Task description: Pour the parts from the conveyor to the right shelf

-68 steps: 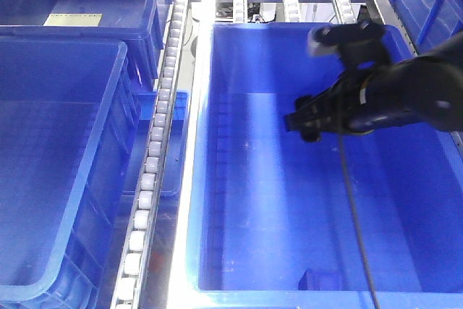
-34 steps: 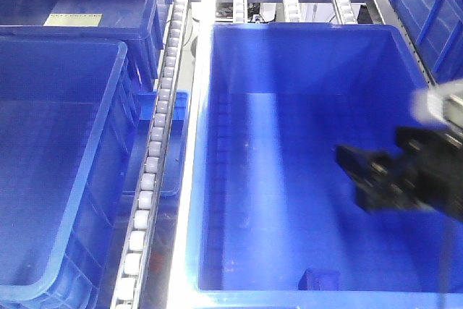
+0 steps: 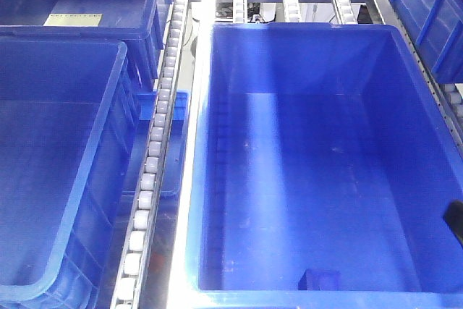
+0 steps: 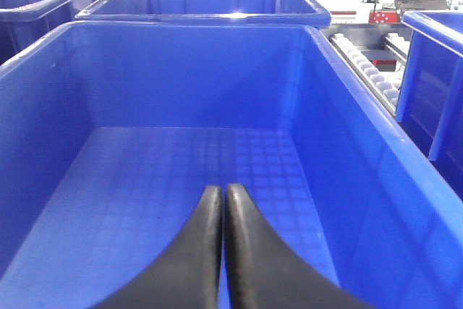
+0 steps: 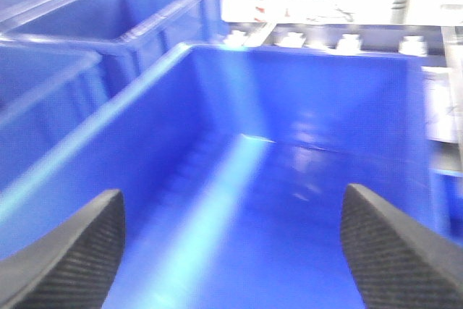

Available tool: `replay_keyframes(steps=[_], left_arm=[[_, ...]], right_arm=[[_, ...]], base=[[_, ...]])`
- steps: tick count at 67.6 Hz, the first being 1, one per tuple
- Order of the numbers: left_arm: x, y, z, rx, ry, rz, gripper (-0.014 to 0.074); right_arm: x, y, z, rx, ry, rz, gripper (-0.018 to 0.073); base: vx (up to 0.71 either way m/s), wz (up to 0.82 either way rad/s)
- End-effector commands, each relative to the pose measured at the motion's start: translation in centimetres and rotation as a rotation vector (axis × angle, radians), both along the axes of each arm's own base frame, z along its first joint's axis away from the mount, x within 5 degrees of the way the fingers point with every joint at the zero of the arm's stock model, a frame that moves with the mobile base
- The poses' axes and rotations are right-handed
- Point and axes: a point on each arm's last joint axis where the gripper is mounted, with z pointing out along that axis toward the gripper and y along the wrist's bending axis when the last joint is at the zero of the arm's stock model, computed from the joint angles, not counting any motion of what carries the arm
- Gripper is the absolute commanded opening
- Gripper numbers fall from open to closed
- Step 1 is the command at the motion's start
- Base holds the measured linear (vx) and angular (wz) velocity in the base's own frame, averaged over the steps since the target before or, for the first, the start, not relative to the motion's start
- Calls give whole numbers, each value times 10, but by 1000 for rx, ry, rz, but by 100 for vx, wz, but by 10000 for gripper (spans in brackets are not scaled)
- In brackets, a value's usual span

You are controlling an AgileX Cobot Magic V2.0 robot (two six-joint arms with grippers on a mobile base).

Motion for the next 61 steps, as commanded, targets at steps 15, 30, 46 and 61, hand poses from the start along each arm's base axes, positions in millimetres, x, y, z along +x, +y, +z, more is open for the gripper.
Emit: replay_keyframes(steps=[15, 30, 46, 61], left_arm=[[0, 0, -3, -9, -53, -5, -6], [0, 0, -3, -9, -53, -5, -6], [0, 0, -3, -9, -52, -5, -6], [0, 0, -3, -9, -50, -5, -6]], right_arm=[[0, -6, 6, -28, -14, -59, 571], [0, -7, 7, 10, -14, -72, 542], [0, -6, 11, 13, -53, -58, 20], [0, -6, 12, 13, -63, -57, -9]], base=[[0, 0], [0, 0], [0, 0], [0, 0]])
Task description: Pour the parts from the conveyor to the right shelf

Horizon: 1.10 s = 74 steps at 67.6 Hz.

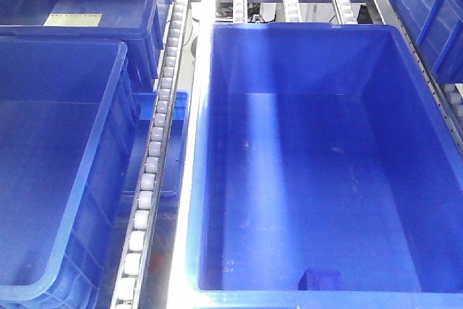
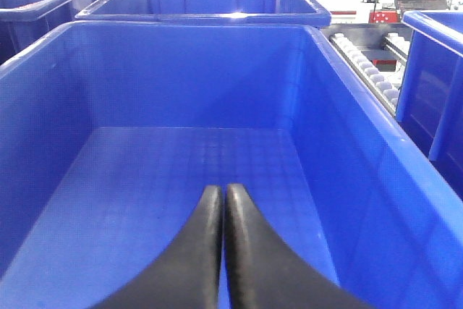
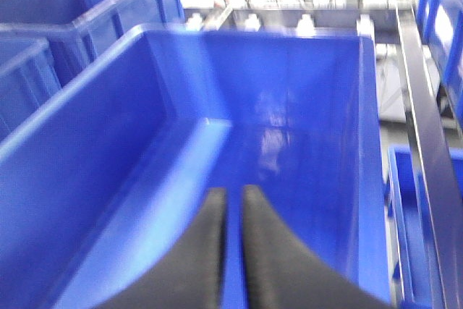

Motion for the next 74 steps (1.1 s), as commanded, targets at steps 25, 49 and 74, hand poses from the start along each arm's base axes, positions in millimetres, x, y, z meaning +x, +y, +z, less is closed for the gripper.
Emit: replay_keyframes(steps=[25, 49, 74], left_arm=[[0, 0, -3, -9, -50, -5, -6], [0, 0, -3, -9, -50, -5, -6], [0, 0, -3, -9, -50, -5, -6]], right_arm=[[0, 1, 14, 7, -83, 18, -9], [1, 0, 15, -79, -119, -3, -9], [-2, -16, 21, -156, -188, -316, -9]], base=[[0, 0], [0, 0], [0, 0]])
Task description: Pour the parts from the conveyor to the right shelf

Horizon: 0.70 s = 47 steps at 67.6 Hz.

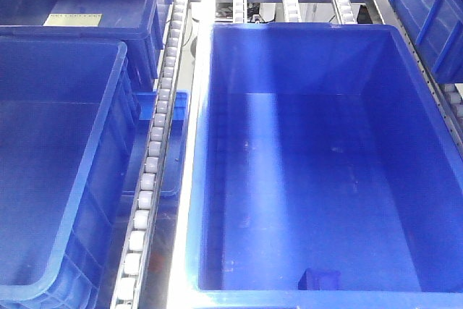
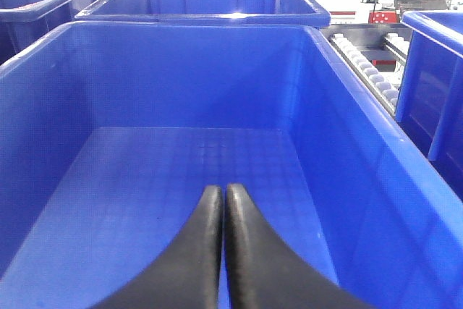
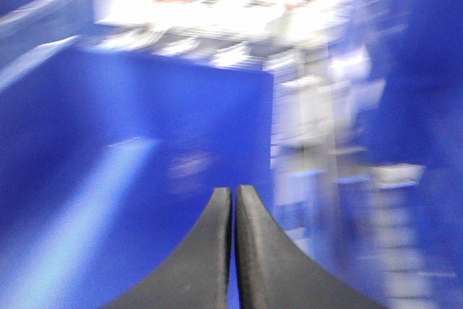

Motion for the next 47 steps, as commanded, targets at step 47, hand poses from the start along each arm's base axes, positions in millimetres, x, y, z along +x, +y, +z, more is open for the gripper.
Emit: replay_keyframes(steps=[47], left_arm=[[0, 0, -3, -9, -50, -5, -6]], right_arm=[[-7, -8, -103, 77, -188, -170, -9]], base=[[0, 0]])
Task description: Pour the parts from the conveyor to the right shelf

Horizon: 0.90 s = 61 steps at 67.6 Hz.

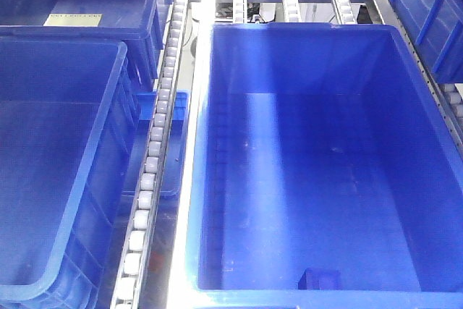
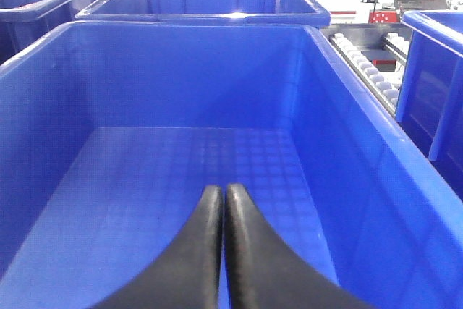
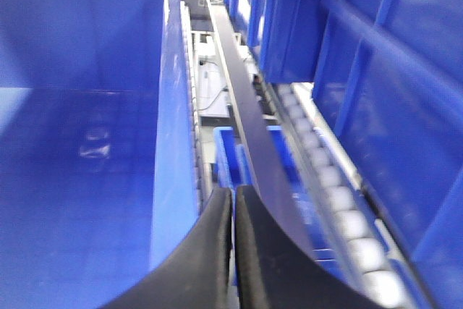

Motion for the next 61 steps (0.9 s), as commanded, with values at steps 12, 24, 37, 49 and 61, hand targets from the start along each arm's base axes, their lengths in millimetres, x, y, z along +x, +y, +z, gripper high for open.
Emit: replay_keyframes(steps=[12, 24, 37, 49, 61], left_arm=[[0, 0, -3, -9, -50, -5, -6], [0, 0, -3, -9, -50, -5, -6], [0, 0, -3, -9, -50, -5, -6], [0, 0, -3, -9, -50, -5, -6], [0, 0, -3, -9, -50, -5, -6]], right_arm=[[-1, 0, 17, 40, -233, -2, -9], [-1, 1, 18, 55, -239, 4, -9], [-1, 0, 18, 44, -236, 2, -9], [-1, 0, 17, 61, -237, 1, -9], [-1, 0, 17, 61, -237, 1, -9]], base=[[0, 0], [0, 0], [0, 0], [0, 0], [0, 0]])
